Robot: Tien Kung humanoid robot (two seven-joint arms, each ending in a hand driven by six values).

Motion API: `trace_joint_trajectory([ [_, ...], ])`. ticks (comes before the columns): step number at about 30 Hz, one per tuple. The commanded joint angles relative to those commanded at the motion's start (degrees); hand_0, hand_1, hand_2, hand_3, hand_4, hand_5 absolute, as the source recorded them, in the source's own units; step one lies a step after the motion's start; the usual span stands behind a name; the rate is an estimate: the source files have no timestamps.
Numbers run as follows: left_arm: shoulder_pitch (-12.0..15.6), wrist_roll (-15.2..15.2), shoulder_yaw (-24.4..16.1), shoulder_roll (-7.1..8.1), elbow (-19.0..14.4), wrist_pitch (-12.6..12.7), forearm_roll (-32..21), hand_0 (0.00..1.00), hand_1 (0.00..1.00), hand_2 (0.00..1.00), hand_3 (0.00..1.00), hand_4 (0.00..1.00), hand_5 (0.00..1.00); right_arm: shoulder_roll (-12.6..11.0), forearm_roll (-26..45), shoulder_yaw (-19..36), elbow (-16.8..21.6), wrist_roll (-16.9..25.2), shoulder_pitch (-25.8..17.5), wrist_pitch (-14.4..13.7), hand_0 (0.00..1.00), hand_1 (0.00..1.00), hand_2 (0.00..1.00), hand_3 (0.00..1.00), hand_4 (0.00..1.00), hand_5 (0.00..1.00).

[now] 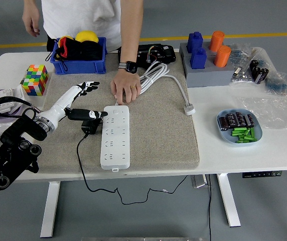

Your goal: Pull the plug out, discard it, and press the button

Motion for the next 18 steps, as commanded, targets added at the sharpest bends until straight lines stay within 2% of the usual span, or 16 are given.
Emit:
trace_joint_trajectory([
  [7, 2.44, -0.11, -6.91, 0.70, -1.62, 0.48, 1.21, 0.874, 0.915, 0.880, 0.913, 0.982, 0.279, -0.04, -0.07, 0.14, -0.01, 0.04, 0.07, -0.07, 0.725, 0.674, 0.664, 0.659, 0.764, 0.632],
  [18, 7.11, 0.48, -16.06, 0.33, -1.93, 0.68, 2.87, 0.868, 0.887, 0.859, 0.901, 0.972, 0.272, -0.51, 0.04, -0.43, 0.06, 0.06, 0.90, -0.06, 0.725, 0.673, 0.664, 0.657, 0.764, 0.634],
])
